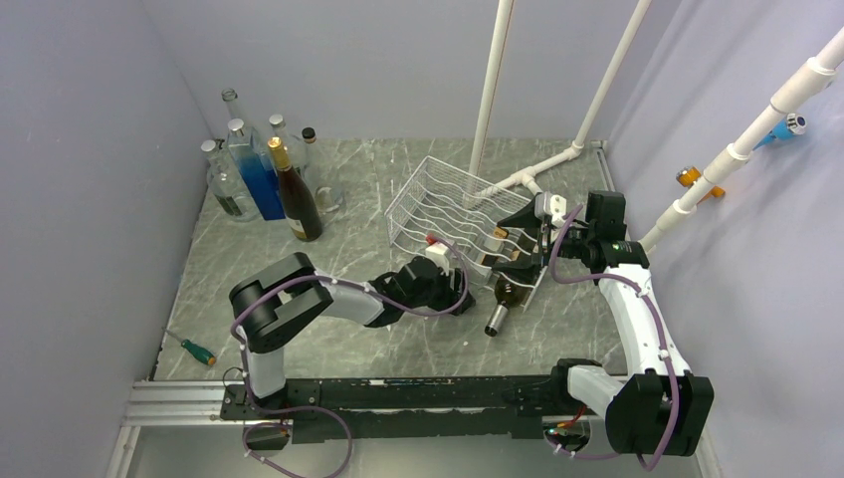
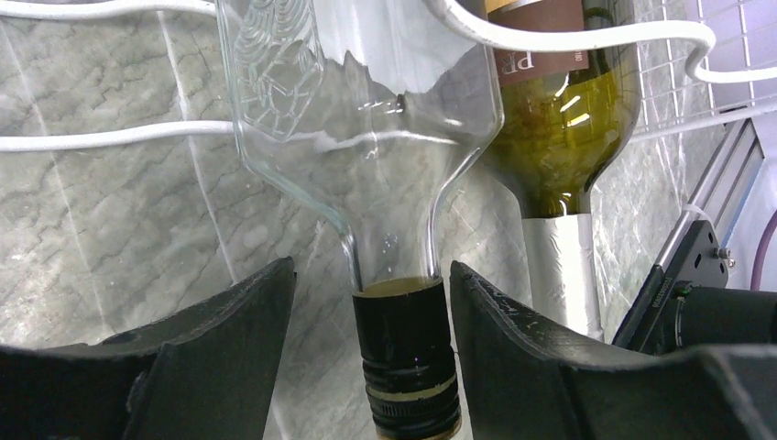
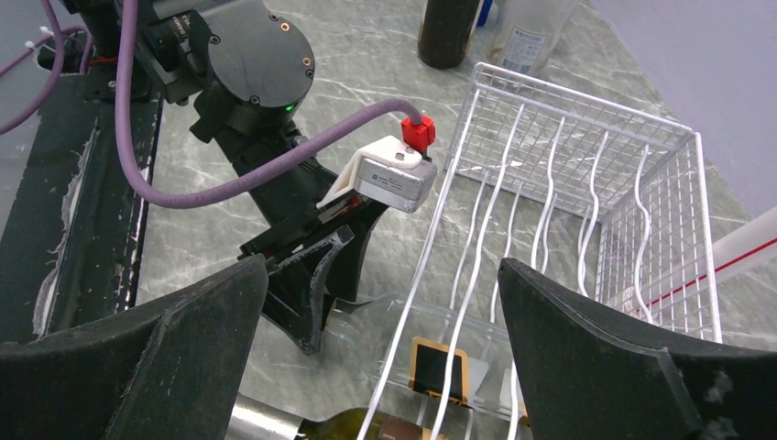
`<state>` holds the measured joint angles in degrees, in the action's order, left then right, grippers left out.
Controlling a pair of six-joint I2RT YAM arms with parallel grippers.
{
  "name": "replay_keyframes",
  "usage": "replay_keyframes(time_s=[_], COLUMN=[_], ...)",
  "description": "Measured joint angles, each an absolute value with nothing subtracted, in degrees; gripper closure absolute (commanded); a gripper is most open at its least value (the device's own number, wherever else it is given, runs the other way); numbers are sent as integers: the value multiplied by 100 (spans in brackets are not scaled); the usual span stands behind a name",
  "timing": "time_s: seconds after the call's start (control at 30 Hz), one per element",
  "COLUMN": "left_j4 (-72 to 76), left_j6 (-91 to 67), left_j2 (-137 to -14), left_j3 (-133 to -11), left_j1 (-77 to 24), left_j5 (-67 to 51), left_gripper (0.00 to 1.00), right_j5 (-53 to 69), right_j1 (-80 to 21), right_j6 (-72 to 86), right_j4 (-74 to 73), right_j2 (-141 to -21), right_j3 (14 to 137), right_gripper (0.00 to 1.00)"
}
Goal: Take the wine bottle off the wine rack
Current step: Pick up the wine bottle from the wine rack.
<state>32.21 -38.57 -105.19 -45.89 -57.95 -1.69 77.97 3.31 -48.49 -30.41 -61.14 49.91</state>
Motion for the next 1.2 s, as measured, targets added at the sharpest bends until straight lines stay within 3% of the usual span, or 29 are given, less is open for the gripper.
replay_keyframes(time_s=[0.43, 0.53, 0.83, 1.2], left_j4=[3190, 3190, 3142, 2982], left_j6=[-4099, -4176, -4436, -4910], left_j2=[-10759, -10768, -10763, -10106], left_j3=[-4814, -4829, -4858, -4340], left_j1=[-5795, -5795, -5782, -5789], left_j5=[-224, -272, -309, -226], left_gripper=[48, 57, 100, 100], right_j5=[7797, 7797, 7797, 7797], right_j1=[331, 331, 331, 336], right_j6=[-4856, -4856, -4895, -4936], right_j4=[-3041, -3041, -3046, -3057], right_j2=[-6117, -6119, -6119, -6119], right_j3=[4991, 4991, 4991, 4991], right_gripper=[1, 1, 1, 1])
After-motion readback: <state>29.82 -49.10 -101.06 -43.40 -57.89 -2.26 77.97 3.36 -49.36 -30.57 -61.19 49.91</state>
